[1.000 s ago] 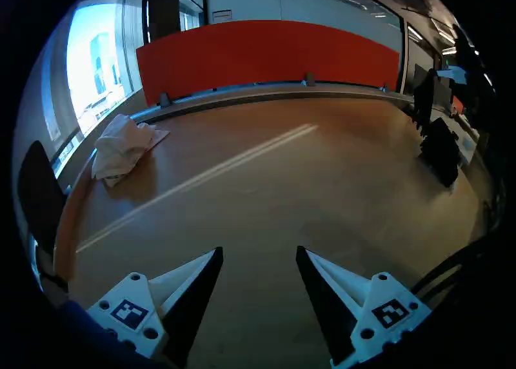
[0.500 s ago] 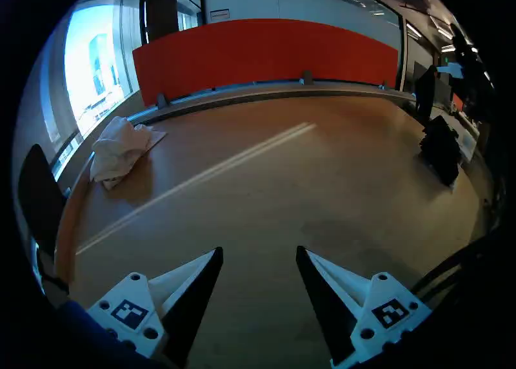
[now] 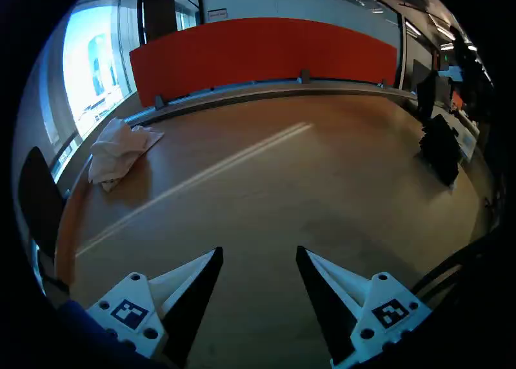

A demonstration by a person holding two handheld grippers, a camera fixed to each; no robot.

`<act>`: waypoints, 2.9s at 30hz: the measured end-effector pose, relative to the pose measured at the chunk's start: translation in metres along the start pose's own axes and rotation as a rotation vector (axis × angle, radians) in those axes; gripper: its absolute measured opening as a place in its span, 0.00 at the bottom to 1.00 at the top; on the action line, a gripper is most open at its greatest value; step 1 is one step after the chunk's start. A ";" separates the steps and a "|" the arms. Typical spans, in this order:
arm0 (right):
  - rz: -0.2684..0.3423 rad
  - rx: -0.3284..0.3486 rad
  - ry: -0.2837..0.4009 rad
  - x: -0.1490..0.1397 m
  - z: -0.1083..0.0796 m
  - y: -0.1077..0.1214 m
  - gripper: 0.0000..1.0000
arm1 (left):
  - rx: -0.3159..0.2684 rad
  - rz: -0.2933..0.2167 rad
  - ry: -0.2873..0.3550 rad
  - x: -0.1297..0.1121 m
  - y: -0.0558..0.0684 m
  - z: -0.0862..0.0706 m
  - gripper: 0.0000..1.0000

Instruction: Fold towel

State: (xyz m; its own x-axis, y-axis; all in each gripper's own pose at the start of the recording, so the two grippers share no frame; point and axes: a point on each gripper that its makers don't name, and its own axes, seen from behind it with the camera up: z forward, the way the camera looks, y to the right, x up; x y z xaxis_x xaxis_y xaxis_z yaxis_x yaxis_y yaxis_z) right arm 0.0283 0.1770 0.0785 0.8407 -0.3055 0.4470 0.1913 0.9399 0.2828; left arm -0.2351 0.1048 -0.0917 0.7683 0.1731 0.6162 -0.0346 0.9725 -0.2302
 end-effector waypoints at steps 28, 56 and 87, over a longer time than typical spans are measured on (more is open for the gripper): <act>0.121 -0.096 -0.135 -0.115 -0.070 0.020 0.06 | -0.030 0.034 0.003 0.006 0.011 0.001 0.84; 0.256 -0.142 -0.312 -0.237 -0.091 0.027 0.06 | -0.025 0.051 -0.002 0.004 0.009 -0.003 0.84; 0.291 -0.197 -0.423 -0.288 -0.067 0.027 0.06 | -0.002 0.044 -0.012 -0.002 0.003 -0.009 0.84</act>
State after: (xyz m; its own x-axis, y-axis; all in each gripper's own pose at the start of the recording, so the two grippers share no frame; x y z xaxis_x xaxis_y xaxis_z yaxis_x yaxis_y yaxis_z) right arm -0.1748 0.3009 -0.0999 0.6041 -0.0254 0.7965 0.1067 0.9931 -0.0492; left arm -0.2308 0.1059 -0.1006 0.7582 0.2174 0.6147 -0.0669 0.9637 -0.2584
